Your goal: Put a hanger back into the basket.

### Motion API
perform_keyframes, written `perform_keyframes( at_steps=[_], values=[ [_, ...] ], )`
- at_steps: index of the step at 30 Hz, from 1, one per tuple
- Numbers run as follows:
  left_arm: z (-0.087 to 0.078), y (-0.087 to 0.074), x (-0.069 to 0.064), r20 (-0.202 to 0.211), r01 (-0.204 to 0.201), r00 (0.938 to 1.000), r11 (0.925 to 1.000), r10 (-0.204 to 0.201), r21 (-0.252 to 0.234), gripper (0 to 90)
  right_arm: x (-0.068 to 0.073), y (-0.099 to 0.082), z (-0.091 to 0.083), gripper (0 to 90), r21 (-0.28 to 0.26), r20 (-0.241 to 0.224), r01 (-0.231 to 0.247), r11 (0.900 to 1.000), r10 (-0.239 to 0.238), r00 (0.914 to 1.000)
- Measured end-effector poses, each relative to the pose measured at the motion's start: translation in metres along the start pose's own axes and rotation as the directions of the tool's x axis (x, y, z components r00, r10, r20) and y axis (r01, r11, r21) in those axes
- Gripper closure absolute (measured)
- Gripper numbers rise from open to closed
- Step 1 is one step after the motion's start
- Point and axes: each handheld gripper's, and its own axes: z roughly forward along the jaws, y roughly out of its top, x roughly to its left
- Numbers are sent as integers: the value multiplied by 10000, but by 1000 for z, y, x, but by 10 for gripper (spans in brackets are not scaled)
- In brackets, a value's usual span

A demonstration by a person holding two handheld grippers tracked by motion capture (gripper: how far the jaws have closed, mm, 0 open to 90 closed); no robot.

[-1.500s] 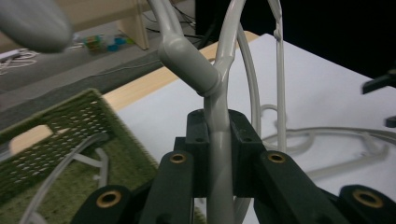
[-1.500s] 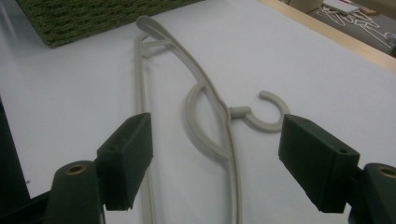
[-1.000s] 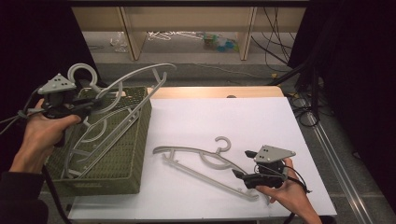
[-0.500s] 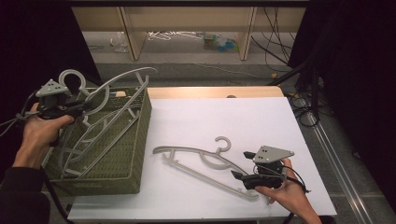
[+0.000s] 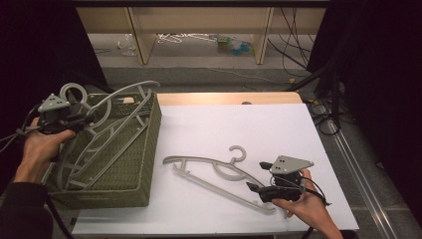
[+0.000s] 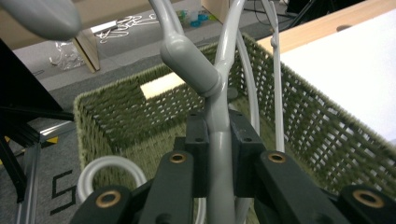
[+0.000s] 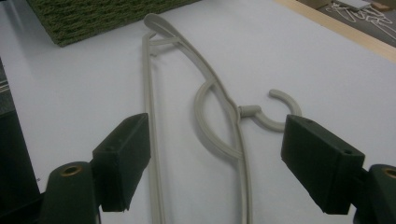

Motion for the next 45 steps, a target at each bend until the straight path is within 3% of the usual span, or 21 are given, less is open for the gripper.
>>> perform_keyframes(
  at_steps=[9, 11, 14, 18, 20, 24, 28, 29, 30, 31, 34, 35, 42, 43, 44, 45],
  values=[
    [3, -11, 6, -163, 377, 9992, 9990, -373, 228, 800, 0, 0, 0, 251, -17, 11, -30, 10000, 30, 10000],
    [5, -14, 9, -244, 7, 9997, 9976, 9, 693, 799, 0, 0, -1, 250, -2, -5, -45, 10000, 45, 10000],
    [11, -20, 9, -351, 43, 9994, 9939, -4, 1103, 797, 0, 0, 0, 250, 11, -12, -44, 10000, 44, 10000],
    [16, -26, 12, -432, 180, 9990, 9919, -127, 1259, 796, -1, 0, 0, 251, 19, -17, -69, 10000, 69, 10000],
    [19, -28, 12, -336, 264, 9992, 9897, -219, 1404, 795, -1, 0, 0, 251, 33, -24, -39, 10000, 39, 10000],
    [26, -33, 9, -87, 45, 10000, 9857, -30, 1685, 793, -1, 0, 0, 251, 31, -28, -51, 10000, 51, 10000],
    [32, -38, 8, 37, 154, 9999, 9849, -162, 1726, 790, -1, 0, 0, 251, 38, 8, -60, 10000, 59, 10000],
    [34, -38, 9, 139, -144, 9998, 9845, 121, 1749, 789, -1, 0, 0, 252, 48, 3, -49, 10000, 49, 10000],
    [37, -40, 7, 95, 40, 9999, 9876, -56, 1571, 789, -1, 0, 0, 252, 41, -21, -58, 10000, 58, 10000],
    [38, -39, 6, 133, -63, 9999, 9828, 39, 1848, 789, -1, 0, 0, 252, 34, -20, -64, 10000, 64, 10000],
    [45, -43, 2, 66, 87, 9999, 9776, -103, 2105, 786, -1, 0, 0, 252, 42, -23, -71, 10000, 71, 10000],
    [47, -44, 2, 141, -132, 9998, 9763, 104, 2160, 785, -1, 0, 0, 252, 35, -24, -62, 10000, 62, 10000],
    [51, -55, 4, -347, 368, 9990, 9722, -295, 2310, 758, -1, 0, 0, 252, 48, -28, -42, 10000, 42, 10000],
    [50, -55, 6, -340, 228, 9993, 9740, -155, 2254, 751, -1, 0, 0, 252, 55, -30, -44, 10000, 44, 10000],
    [49, -56, 4, -517, 539, 9977, 9731, -434, 2240, 746, -1, 0, 0, 252, 56, -27, -58, 10000, 59, 10000],
    [48, -57, 5, -600, 598, 9971, 9722, -474, 2263, 733, -1, 0, 0, 252, 50, -25, -40, 10000, 40, 10000]
  ],
)
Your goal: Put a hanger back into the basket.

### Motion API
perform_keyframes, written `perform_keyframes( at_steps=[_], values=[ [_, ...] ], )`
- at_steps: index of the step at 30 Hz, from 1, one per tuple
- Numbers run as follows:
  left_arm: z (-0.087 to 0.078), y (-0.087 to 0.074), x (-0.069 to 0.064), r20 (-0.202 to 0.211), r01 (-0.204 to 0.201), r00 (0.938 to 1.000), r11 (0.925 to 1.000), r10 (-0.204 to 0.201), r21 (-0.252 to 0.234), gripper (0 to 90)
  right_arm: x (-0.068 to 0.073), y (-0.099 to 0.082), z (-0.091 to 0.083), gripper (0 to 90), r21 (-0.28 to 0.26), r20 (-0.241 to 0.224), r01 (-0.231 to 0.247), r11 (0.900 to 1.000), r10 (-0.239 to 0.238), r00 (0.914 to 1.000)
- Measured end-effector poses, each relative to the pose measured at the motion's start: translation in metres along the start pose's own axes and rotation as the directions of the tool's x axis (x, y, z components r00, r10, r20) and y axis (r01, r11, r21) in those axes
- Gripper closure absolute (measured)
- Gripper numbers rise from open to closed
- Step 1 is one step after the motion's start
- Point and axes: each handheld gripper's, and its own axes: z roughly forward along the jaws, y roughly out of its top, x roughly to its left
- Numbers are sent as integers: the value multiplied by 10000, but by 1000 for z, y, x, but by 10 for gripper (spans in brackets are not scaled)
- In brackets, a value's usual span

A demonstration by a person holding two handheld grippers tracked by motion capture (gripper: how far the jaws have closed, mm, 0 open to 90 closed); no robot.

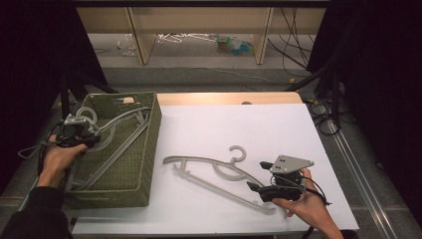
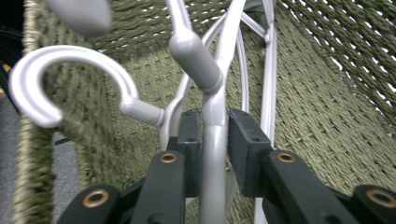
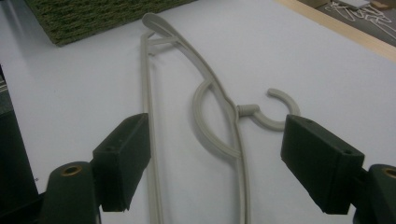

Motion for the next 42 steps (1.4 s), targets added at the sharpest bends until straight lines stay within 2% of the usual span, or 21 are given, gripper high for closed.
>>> perform_keyframes(
  at_steps=[1, 2, 5, 6, 7, 9, 10, 11, 13, 16, 21, 24, 26, 28, 31, 34, 37, 39, 42],
  values=[
    [0, -1, 1, -48, -116, 9999, 9999, 116, 23, 722, 0, 0, 0, 252, -1, 5, 1, 10000, -1, 10000],
    [1, -2, 1, -98, -24, 9999, 10000, 24, 40, 709, 0, 0, 0, 252, -6, -2, -4, 10000, 4, 10000],
    [1, -5, 1, -557, 373, 9978, 9993, -368, 78, 665, 0, 0, 0, 252, 6, 5, -3, 10000, 3, 10000],
    [-2, -6, 1, -829, 593, 9949, 9981, -579, 151, 647, 0, 0, 0, 252, 1, 5, -7, 10000, 7, 10000],
    [-3, -6, 1, -932, 688, 9934, 9975, -672, 148, 629, 0, 0, 0, 252, 10, -3, -10, 10000, 10, 10000],
    [-7, -7, 1, -1006, 907, 9909, 9958, -890, 132, 598, 0, 0, 0, 252, 10, 27, -2, 10000, 2, 10000],
    [-9, -6, 4, -1039, 627, 9927, 9979, -607, 160, 584, 0, 0, 0, 252, 19, -3, -4, 10000, 4, 10000],
    [-11, -7, 2, -1111, 877, 9901, 9961, -864, 73, 578, 0, 0, 1, 252, 25, -5, -12, 10000, 12, 10000],
    [-16, -7, 2, -942, 875, 9916, 9959, -891, -214, 573, 0, 0, 0, 252, 39, 15, -29, 10000, 29, 10000],
    [-22, -7, -2, -801, 1154, 9895, 9913, -1204, -638, 547, 0, 0, 0, 252, 7, 0, 1, 10000, -1, 10000],
    [-36, -5, -13, -543, 1191, 9906, 9872, -1254, -1062, 483, -1, 0, 1, 252, 9, 23, 4, 10000, -4, 10000],
    [-47, -4, -23, -160, 1534, 9873, 9746, -1581, -1635, 448, -1, 0, 1, 252, 18, 50, 23, 10000, -23, 10000],
    [-50, -5, -27, -4, 1610, 9865, 9698, -1638, -1832, 433, -1, 0, 1, 252, 16, 60, 29, 10000, -29, 10000],
    [-53, -6, -32, 329, 1870, 9823, 9597, -1843, -2097, 418, 0, -1, 1, 252, 19, 74, 8, 10000, -8, 10000],
    [-53, -7, -40, 613, 1879, 9820, 9572, -1787, -2199, 405, 0, 0, 1, 252, 13, 51, -10, 10000, 10, 10000],
    [-55, -7, -48, 972, 2016, 9783, 9504, -1832, -2368, 367, 0, 0, 1, 252, 37, 24, -11, 10000, 11, 10000],
    [-57, -6, -58, 1247, 1935, 9782, 9461, -1658, -2598, 335, -1, -1, 1, 251, 28, 78, 10, 10000, -10, 10000],
    [-58, -5, -64, 1369, 1736, 9805, 9474, -1408, -2689, 323, -1, -1, 2, 251, 75, 9, -45, 10000, 44, 10000],
    [-59, -2, -74, 1562, 1628, 9802, 9436, -1214, -2883, 297, 0, -1, 1, 251, 60, 45, -38, 10000, 38, 10000]
  ],
)
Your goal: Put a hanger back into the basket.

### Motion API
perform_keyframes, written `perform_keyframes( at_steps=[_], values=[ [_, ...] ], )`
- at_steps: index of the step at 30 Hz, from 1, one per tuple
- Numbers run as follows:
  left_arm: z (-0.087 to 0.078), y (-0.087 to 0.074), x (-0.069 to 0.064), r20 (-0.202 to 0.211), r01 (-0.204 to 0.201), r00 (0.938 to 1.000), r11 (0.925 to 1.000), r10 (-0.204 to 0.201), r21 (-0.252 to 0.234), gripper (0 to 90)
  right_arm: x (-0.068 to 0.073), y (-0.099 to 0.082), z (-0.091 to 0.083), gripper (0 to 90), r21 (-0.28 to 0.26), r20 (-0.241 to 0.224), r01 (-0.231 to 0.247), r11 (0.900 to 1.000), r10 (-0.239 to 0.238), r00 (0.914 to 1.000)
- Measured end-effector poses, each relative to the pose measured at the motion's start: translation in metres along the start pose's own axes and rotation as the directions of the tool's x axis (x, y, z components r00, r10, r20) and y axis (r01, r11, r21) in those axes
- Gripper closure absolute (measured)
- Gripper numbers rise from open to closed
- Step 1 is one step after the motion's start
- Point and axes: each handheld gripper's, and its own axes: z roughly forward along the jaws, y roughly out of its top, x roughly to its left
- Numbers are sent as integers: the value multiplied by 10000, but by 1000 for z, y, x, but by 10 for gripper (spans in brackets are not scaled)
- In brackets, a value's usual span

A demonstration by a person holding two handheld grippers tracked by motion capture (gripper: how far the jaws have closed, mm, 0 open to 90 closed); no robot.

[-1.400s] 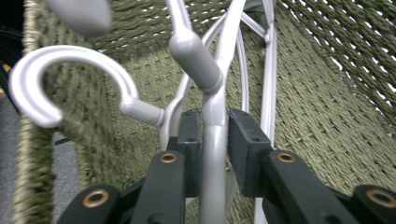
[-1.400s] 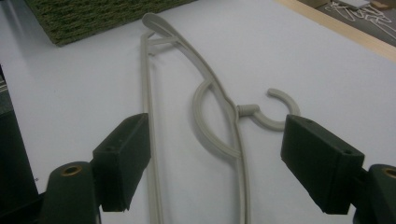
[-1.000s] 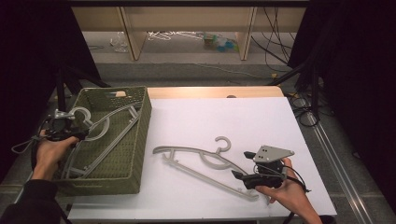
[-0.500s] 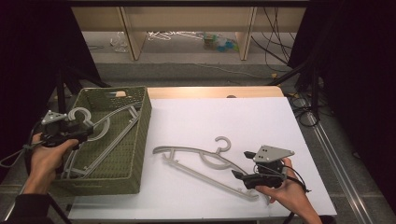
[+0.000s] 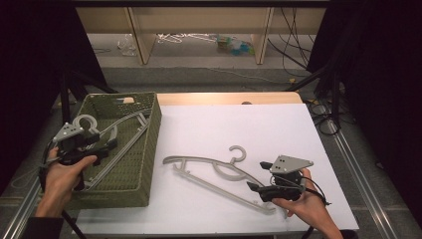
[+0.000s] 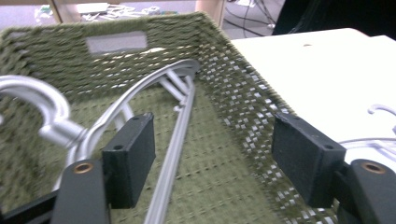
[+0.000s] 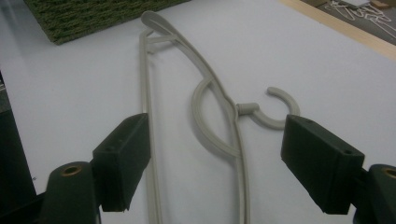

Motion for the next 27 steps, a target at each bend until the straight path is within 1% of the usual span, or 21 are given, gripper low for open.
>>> perform_keyframes(
  at_steps=[2, 4, 6, 7, 9, 11, 12, 14, 17, 18, 19, 20, 21, 22, 23, 24, 25, 27],
  values=[
    [1, 1, -7, 173, -195, 9997, 9998, 195, -22, 290, -1, 0, 0, 251, -41, 36, 61, 10000, -61, 10000],
    [2, 2, -13, 311, -352, 9989, 9994, 354, -54, 279, 0, 0, 0, 251, -18, 2, 2, 10000, -2, 10000],
    [3, 3, -18, 385, -455, 9982, 9988, 461, -164, 272, 0, 0, 1, 251, -13, 27, 43, 10000, -43, 10000],
    [3, 3, -21, 440, -462, 9979, 9988, 469, -171, 265, 0, 0, 1, 251, 26, -13, -8, 10000, 8, 10000],
    [2, 5, -27, 628, -537, 9965, 9981, 556, -315, 256, 0, -1, 1, 251, 55, -63, -41, 10000, 41, 10000],
    [2, 6, -32, 759, -683, 9946, 9971, 707, -334, 239, 0, -1, 1, 251, 34, -47, -6, 10000, 6, 10000],
    [2, 7, -35, 835, -648, 9942, 9974, 672, -305, 229, 0, -1, 1, 250, 30, -39, -4, 10000, 4, 10000],
    [1, 8, -42, 991, -755, 9919, 9963, 792, -409, 214, 0, -1, 1, 250, 36, -43, -19, 10000, 19, 10000],
    [0, 9, -52, 1310, -868, 9870, 9947, 934, -551, 198, 0, -1, 2, 249, 75, -114, -24, 10000, 25, 9999],
    [0, 9, -56, 1388, -898, 9855, 9943, 971, -574, 196, 0, -1, 2, 249, 82, -110, -28, 10000, 29, 9999],
    [0, 9, -61, 1501, -1005, 9826, 9929, 1090, -630, 190, 0, -1, 3, 248, 82, -117, -24, 10000, 25, 9999],
    [1, 8, -65, 1580, -995, 9814, 9929, 1086, -646, 179, 0, -2, 3, 246, 90, -90, -28, 10000, 29, 10000],
    [1, 7, -70, 1643, -1005, 9801, 9923, 1112, -724, 173, 0, -2, 3, 241, 76, -95, -30, 10000, 30, 10000],
    [1, 7, -73, 1673, -1097, 9783, 9905, 1223, -824, 173, 0, -2, 3, 231, 72, -82, -17, 10000, 18, 10000],
    [0, 6, -79, 1692, -1123, 9777, 9906, 1242, -782, 173, 0, -2, 3, 228, 78, -68, -21, 10000, 22, 10000],
    [1, 5, -83, 1782, -1219, 9747, 9890, 1352, -835, 172, 0, -2, 3, 227, 50, -32, -24, 10000, 24, 10000],
    [2, 4, -89, 1980, -1376, 9681, 9862, 1536, -923, 171, 0, -2, 3, 222, 26, -41, -11, 10000, 11, 10000],
    [2, 1, -100, 2171, -1381, 9633, 9851, 1577, -1026, 171, -1, -2, 3, 215, 3, -2, -46, 10000, 46, 10000]
  ],
)
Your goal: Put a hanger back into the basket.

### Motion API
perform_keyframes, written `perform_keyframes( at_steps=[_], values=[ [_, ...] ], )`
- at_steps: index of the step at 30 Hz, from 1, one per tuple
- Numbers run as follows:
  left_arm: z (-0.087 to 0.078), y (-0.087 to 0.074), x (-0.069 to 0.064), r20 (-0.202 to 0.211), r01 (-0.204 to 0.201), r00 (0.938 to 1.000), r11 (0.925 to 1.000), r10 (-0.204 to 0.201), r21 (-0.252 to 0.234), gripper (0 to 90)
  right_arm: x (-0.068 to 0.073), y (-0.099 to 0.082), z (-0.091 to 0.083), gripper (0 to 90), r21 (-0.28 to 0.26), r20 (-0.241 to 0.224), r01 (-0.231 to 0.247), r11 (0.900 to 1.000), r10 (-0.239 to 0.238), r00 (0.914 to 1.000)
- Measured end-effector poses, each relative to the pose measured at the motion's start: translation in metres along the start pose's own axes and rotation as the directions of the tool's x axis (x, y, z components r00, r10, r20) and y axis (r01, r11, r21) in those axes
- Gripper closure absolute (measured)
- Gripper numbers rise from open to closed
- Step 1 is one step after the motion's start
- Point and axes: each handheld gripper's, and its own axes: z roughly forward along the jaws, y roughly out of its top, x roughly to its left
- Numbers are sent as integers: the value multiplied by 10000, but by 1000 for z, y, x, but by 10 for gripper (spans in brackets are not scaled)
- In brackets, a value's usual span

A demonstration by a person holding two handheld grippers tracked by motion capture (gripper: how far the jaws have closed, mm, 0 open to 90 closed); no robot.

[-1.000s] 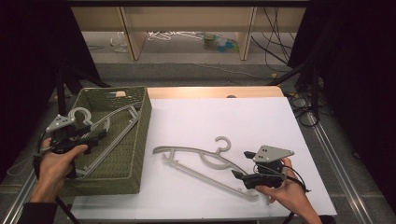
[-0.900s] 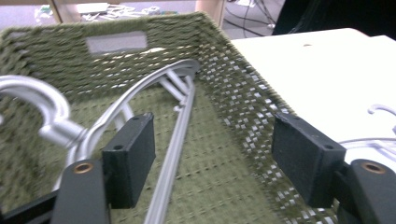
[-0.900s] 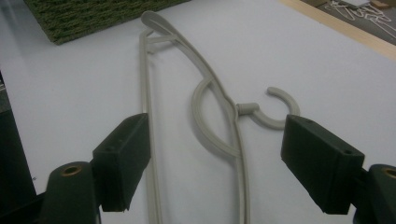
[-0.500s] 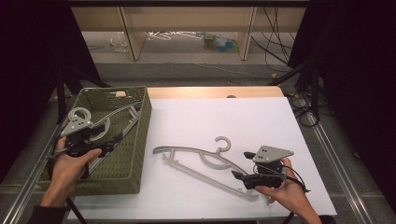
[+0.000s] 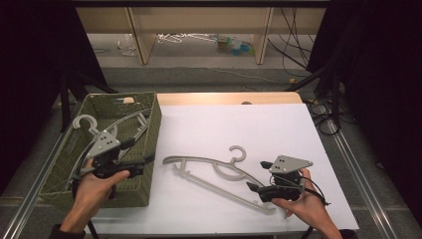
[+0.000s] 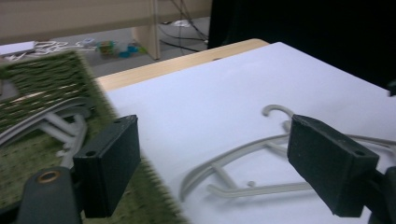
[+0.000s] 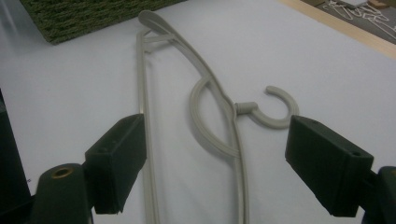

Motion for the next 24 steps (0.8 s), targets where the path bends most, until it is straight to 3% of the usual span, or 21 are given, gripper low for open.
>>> perform_keyframes(
  at_steps=[1, 4, 12, 14, 15, 16, 17, 21, 22, 23, 24],
  values=[
    [2, 0, -5, 189, -350, 9992, 9994, 351, -72, 171, -1, 0, 0, 211, -57, 45, 8, 10000, -8, 10000],
    [7, -3, -20, 428, -486, 9979, 9988, 490, -104, 170, -1, -1, 0, 200, -98, 53, -75, 9999, 75, 10000],
    [17, -18, -46, 1004, -211, 9947, 9998, 209, 6, 170, -2, -2, 0, 175, -219, 58, -19, 9998, 21, 10000],
    [17, -21, -49, 1174, -241, 9928, 9997, 246, -61, 170, -1, -2, 0, 175, -179, 19, -38, 9998, 39, 10000],
    [16, -23, -52, 1221, -72, 9925, 10000, 79, -59, 170, -1, -2, 0, 175, -167, -26, -49, 9998, 49, 10000],
    [17, -24, -53, 1340, -310, 9904, 9994, 328, -153, 170, 0, -2, 0, 175, -117, 45, -117, 9999, 117, 9999],
    [16, -26, -56, 1298, -118, 9915, 9999, 131, -103, 171, -1, -2, 1, 175, -168, 71, -10, 9999, 11, 10000],
    [17, -34, -59, 1429, -231, 9894, 9993, 268, -278, 170, 0, -3, 2, 176, -98, -54, -44, 9999, 43, 10000],
    [17, -39, -61, 1457, 34, 9893, 9997, -1, -222, 170, 0, -2, 2, 176, -104, -101, -20, 9999, 19, 9999],
    [17, -40, -62, 1489, 51, 9889, 9997, -17, -230, 168, 1, -2, 2, 176, -84, -90, -52, 10000, 52, 9999],
    [18, -42, -62, 1559, -89, 9877, 9996, 129, -258, 168, 1, -2, 2, 176, -88, -97, -51, 9999, 50, 9999]
  ],
)
